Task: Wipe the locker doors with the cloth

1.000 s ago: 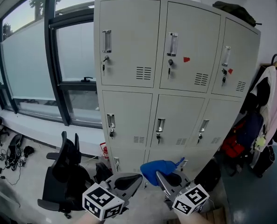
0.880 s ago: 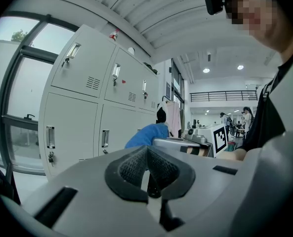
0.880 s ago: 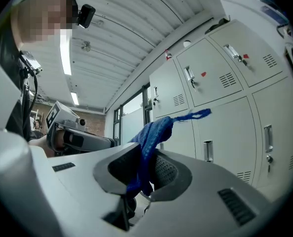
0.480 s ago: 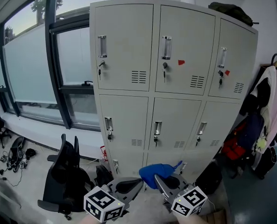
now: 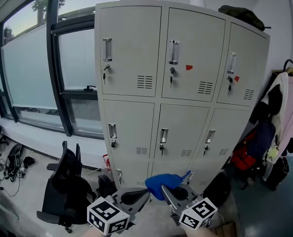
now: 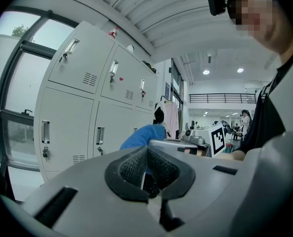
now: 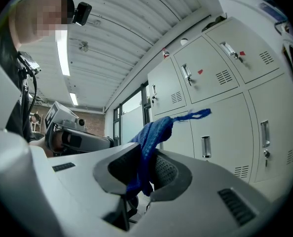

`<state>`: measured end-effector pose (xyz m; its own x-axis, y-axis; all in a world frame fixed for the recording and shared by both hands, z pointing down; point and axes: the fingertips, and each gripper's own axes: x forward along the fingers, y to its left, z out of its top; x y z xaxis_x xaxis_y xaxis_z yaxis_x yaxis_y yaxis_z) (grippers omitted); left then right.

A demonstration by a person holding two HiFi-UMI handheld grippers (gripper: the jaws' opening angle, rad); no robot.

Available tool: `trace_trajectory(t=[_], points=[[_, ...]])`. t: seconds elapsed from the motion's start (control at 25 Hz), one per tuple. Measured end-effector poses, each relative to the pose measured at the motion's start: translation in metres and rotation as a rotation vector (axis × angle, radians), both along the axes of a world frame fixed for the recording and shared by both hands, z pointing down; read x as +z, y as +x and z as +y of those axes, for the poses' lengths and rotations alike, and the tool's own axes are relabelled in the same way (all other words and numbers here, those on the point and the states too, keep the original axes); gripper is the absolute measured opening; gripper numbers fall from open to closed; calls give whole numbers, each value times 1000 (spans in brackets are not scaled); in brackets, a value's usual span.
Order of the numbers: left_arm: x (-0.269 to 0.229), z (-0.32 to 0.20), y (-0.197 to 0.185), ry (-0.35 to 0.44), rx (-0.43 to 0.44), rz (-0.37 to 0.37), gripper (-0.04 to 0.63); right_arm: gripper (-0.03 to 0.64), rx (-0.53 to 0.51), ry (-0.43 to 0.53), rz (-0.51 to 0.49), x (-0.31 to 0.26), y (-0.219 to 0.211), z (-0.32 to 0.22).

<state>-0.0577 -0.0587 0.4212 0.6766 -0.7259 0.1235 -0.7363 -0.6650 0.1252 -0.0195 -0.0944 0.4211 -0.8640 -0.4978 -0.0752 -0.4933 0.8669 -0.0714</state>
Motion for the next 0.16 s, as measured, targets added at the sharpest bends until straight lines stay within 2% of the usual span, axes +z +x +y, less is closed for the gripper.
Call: trace_trajectory(t=[0.16], points=[[-3,4,1,-2,15,13,6,48,8,-6,-2,0,-1,2]])
